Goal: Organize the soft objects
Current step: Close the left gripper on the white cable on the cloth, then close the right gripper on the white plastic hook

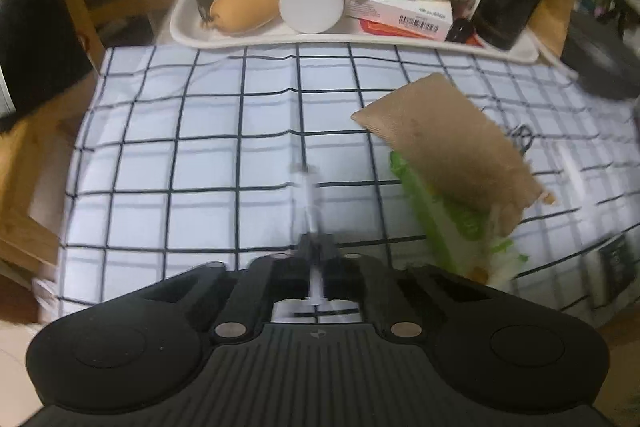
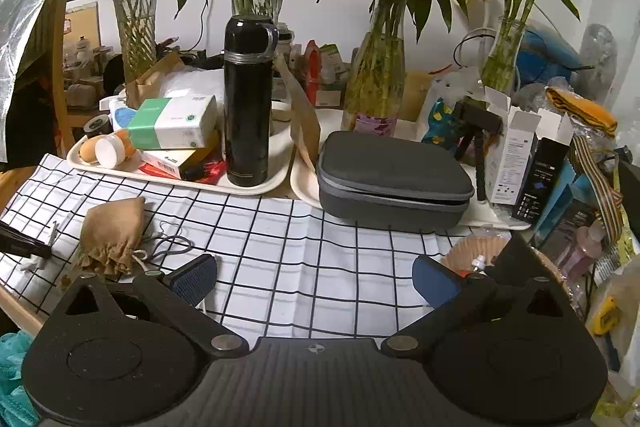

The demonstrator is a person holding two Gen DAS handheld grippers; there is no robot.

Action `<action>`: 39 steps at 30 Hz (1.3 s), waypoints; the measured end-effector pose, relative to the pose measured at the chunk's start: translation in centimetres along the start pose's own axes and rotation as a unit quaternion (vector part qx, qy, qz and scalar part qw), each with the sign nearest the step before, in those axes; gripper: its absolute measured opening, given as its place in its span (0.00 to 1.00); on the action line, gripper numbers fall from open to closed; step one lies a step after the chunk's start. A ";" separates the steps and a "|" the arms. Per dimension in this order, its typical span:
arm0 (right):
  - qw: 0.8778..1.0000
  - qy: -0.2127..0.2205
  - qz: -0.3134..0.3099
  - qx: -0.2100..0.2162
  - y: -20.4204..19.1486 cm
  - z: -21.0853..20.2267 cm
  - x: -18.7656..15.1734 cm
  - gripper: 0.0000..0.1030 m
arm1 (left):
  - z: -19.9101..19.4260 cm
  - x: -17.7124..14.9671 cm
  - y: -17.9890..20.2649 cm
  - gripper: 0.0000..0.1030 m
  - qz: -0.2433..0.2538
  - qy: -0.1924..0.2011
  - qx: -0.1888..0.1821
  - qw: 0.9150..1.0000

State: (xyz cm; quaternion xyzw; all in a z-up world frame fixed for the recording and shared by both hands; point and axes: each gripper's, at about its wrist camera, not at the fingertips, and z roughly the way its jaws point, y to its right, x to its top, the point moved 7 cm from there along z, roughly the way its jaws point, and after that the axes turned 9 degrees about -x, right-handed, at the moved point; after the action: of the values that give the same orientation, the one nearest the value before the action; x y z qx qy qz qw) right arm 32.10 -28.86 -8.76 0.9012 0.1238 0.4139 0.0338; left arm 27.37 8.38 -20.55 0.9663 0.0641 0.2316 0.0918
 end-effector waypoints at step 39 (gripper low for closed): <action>0.963 -0.114 -0.076 0.232 -8.0 12.3 -2.7 0.58 | -7.1 3.4 3.6 0.02 0.056 0.122 -0.095 0.986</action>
State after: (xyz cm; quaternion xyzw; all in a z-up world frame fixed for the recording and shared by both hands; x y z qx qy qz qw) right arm 38.13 -21.27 -20.10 0.9135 0.2797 0.2647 -0.1314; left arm 27.37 6.47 -12.10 0.9199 -0.0019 0.3574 0.1612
